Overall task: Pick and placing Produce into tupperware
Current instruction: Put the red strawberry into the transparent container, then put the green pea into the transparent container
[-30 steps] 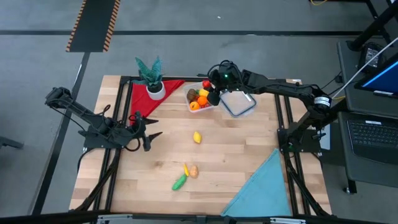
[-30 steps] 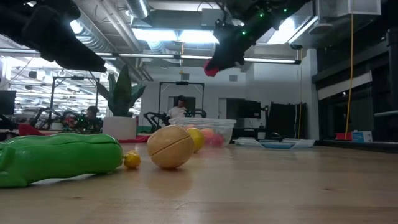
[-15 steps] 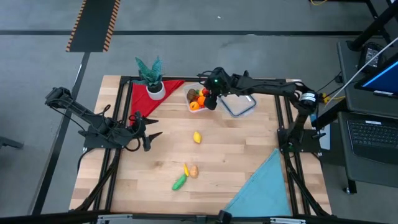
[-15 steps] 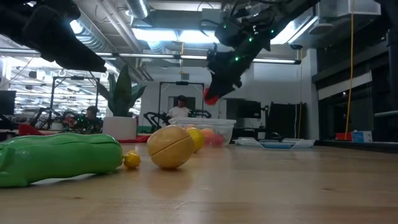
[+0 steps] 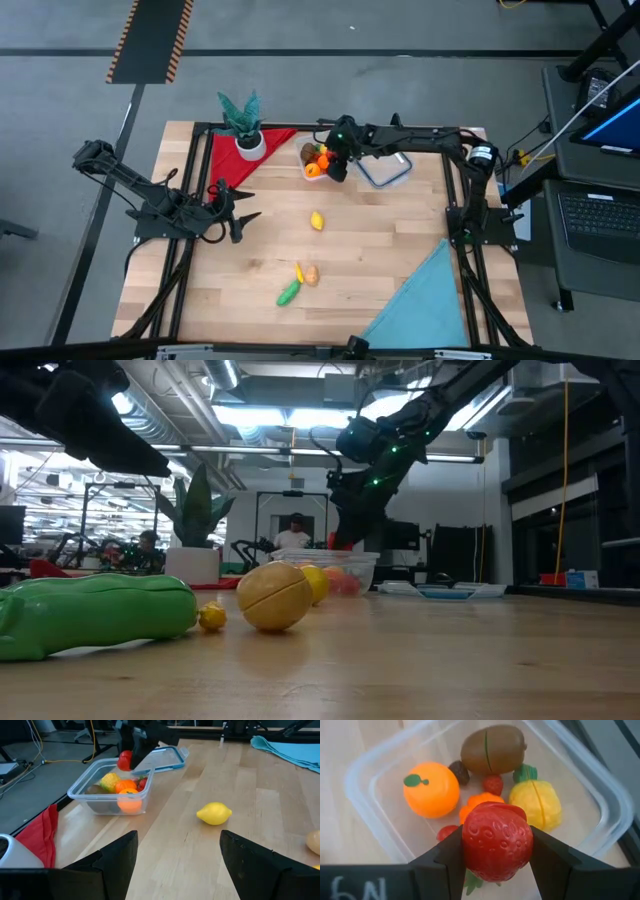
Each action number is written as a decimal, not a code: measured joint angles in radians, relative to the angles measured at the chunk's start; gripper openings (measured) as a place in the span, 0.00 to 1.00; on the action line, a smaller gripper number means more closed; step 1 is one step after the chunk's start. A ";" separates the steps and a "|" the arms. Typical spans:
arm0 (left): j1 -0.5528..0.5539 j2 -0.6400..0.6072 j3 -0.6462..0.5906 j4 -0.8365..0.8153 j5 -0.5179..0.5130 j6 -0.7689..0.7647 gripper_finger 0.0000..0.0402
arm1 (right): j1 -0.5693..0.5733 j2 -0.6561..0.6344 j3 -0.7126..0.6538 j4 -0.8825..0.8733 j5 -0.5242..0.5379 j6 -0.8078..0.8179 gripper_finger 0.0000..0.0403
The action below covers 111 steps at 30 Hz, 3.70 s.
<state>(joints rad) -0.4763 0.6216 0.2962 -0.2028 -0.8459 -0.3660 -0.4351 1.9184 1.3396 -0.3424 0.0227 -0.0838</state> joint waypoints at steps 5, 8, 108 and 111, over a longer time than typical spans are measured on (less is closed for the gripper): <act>0.000 0.000 0.000 0.000 0.000 0.000 0.68 | -0.003 0.024 0.000 -0.004 0.000 0.000 0.44; 0.000 0.000 0.000 0.000 0.000 -0.001 0.68 | -0.007 0.026 -0.001 -0.011 0.000 0.000 0.44; -0.214 -0.006 0.000 0.046 0.215 -0.096 0.68 | 0.342 -0.710 -0.886 0.869 0.027 0.005 0.72; -0.214 -0.006 0.000 0.046 0.228 -0.096 0.68 | 0.343 -0.710 -0.900 0.870 0.027 0.031 0.72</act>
<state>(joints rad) -0.6907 0.6151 0.2966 -0.1566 -0.6182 -0.4622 -0.0921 1.2079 0.4399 0.5280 0.0498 -0.0528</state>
